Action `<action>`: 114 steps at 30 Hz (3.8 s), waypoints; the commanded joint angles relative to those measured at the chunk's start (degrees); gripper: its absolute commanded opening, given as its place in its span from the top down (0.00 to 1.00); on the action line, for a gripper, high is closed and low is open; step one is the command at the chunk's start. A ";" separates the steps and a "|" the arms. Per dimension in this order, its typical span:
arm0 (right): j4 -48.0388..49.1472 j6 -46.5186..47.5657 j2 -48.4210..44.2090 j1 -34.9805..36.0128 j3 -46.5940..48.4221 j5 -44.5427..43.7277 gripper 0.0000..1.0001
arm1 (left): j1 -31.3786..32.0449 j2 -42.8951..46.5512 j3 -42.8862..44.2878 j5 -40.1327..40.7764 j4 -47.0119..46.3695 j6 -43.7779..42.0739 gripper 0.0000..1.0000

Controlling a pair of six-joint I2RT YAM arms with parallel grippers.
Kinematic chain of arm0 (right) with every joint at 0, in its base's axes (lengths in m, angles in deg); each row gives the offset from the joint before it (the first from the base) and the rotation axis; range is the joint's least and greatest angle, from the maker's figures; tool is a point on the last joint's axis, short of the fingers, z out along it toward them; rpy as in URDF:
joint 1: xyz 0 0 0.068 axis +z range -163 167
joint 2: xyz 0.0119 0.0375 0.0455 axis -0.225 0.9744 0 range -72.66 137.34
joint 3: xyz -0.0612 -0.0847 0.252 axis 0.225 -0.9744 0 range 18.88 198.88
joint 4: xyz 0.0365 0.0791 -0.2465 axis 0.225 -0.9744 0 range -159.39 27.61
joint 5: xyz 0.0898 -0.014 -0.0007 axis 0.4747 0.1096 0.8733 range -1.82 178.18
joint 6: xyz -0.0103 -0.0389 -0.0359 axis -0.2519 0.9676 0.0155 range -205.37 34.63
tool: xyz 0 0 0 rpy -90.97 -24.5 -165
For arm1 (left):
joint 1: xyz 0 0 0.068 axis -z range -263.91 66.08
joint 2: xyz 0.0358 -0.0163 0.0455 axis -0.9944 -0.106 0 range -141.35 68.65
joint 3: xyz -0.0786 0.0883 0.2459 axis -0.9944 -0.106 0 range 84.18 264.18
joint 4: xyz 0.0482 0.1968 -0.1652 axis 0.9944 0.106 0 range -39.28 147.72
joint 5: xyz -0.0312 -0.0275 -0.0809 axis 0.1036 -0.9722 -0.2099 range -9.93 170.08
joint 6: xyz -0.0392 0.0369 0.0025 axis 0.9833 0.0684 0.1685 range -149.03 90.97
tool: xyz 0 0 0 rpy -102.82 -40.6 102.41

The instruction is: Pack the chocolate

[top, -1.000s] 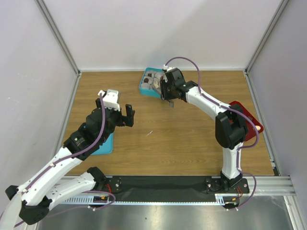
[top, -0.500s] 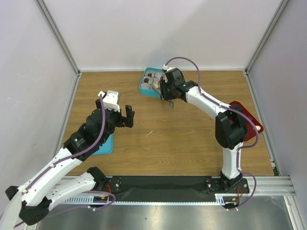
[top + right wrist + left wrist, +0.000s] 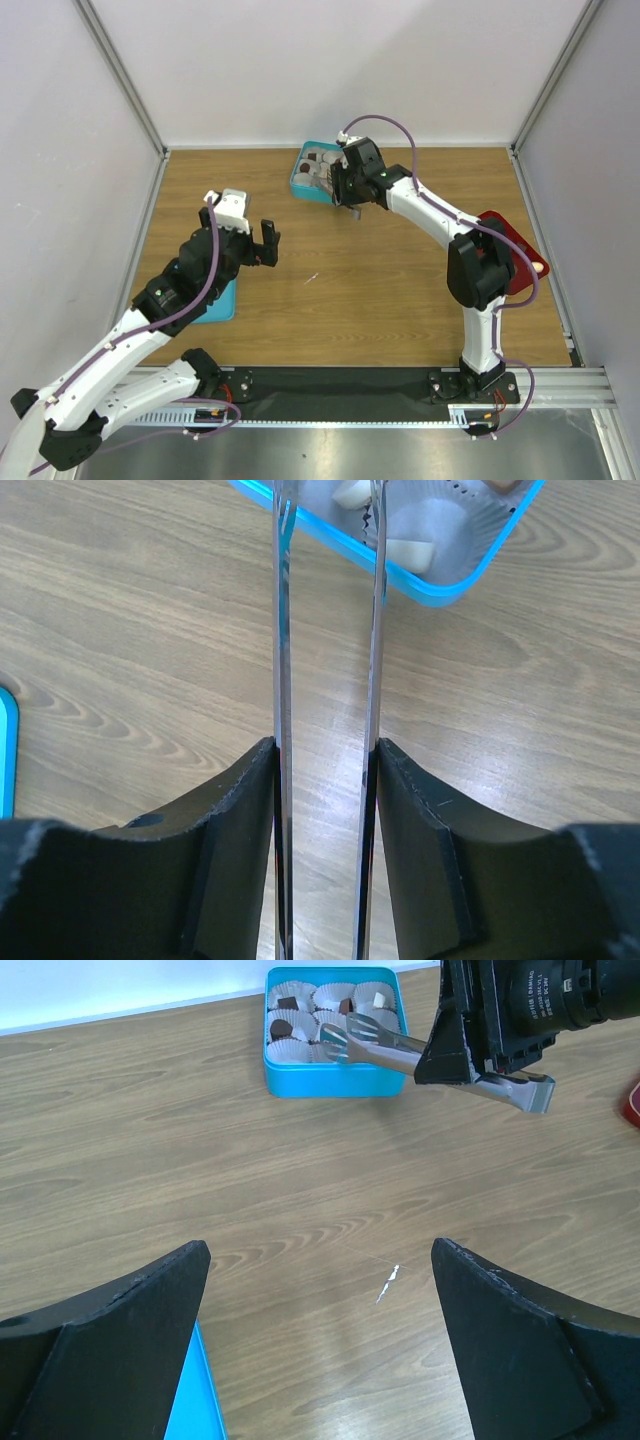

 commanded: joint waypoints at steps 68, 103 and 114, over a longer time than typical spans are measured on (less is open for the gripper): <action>-11.83 -6.39 -39.27 -49.01 -42.68 -13.05 0.47 | -0.31 -4.35 -2.61 -17.39 -5.02 5.71 0.00; -6.82 -6.93 -20.92 -9.92 -9.20 -7.34 0.65 | -0.40 -0.32 -1.03 -3.60 1.57 4.48 0.00; 1.44 0.81 3.35 -1.47 14.96 6.63 0.65 | -1.10 3.37 1.61 6.78 4.91 4.13 0.00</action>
